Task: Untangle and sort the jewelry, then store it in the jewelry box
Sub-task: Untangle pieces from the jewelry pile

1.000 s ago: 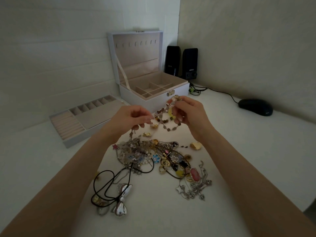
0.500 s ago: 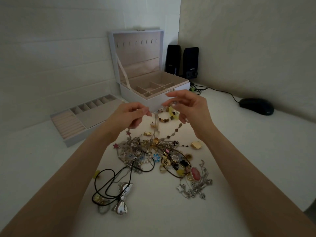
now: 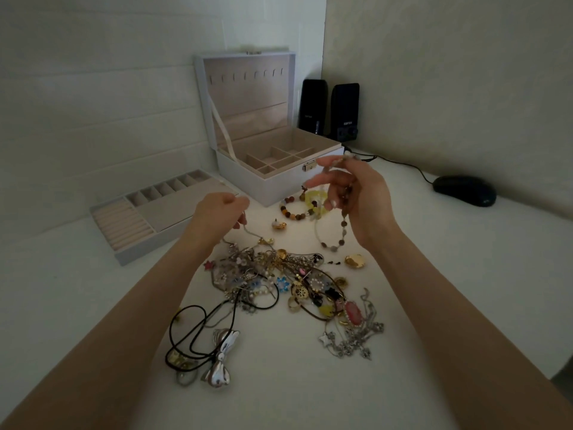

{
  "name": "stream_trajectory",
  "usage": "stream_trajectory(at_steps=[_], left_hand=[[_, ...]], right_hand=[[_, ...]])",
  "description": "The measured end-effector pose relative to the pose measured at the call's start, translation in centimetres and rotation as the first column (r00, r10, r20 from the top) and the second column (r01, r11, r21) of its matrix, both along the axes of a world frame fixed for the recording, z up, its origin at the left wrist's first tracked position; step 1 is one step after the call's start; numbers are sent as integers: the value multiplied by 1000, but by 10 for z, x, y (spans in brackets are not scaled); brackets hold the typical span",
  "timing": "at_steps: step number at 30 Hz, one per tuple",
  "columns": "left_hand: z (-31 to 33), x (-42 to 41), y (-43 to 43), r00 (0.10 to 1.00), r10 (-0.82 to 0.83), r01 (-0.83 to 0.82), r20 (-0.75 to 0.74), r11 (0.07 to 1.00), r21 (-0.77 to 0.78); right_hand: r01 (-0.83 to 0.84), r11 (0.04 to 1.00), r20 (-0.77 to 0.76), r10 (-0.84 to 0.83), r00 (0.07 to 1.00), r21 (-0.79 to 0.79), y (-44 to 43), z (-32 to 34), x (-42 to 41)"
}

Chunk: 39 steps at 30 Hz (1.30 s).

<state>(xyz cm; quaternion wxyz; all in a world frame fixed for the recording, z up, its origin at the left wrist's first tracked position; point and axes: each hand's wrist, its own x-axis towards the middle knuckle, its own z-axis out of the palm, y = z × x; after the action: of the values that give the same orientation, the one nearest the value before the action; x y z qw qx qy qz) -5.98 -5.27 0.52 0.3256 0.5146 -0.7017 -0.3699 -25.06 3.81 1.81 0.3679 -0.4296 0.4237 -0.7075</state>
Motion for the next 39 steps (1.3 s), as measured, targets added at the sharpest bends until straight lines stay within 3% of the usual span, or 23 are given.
stream_trajectory(at_steps=[5, 7, 10, 12, 14, 18, 20, 24, 28, 31, 34, 36, 39], left_hand=[[-2, -2, 0, 937, -17, 70, 350, 988, -141], [-4, -5, 1, 916, -32, 138, 401, 961, -239], [0, -10, 9, 923, -303, 367, 236, 880, -303], [5, -13, 18, 852, -509, 523, 120, 824, -218], [8, -17, 26, 819, -573, 570, 23, 808, -148], [14, -17, 37, 834, -487, 500, -259, 866, -17], [20, -14, 40, 803, -510, 567, -308, 814, 130], [22, -17, 39, 680, -532, 698, -504, 679, 227], [17, -20, 30, 525, -291, 709, -800, 670, 221], [17, -17, 23, 467, -156, 673, -870, 701, 235], [17, -14, 22, 473, -73, 637, -878, 717, 283], [20, -14, 23, 461, -91, 662, -883, 697, 274], [24, -16, 28, 494, -257, 694, -831, 692, 198]], right_hand=[[-117, 993, -127, 119, 985, 26, 1, 1, 3], [-187, 982, -198, 190, 962, 31, 2, 1, 5], [-280, 958, -240, 287, 927, 63, 1, -1, 9], [-311, 948, -251, 318, 914, 68, 0, 0, 13], [-307, 950, -271, 309, 912, 51, -1, 4, 16], [-264, 964, -244, 254, 936, -11, -1, 15, 19], [-285, 958, -217, 270, 938, -41, 1, 20, 24], [-400, 913, -131, 388, 913, -83, 5, 26, 38], [-356, 927, -6, 357, 934, -115, 2, 17, 37], [-247, 965, 66, 253, 965, -90, -3, 7, 29], [-183, 983, 85, 182, 980, 11, -4, 1, 23], [-173, 977, 13, 173, 985, 121, -7, -3, 21], [-304, 920, -92, 335, 938, 247, -8, -8, 17]])
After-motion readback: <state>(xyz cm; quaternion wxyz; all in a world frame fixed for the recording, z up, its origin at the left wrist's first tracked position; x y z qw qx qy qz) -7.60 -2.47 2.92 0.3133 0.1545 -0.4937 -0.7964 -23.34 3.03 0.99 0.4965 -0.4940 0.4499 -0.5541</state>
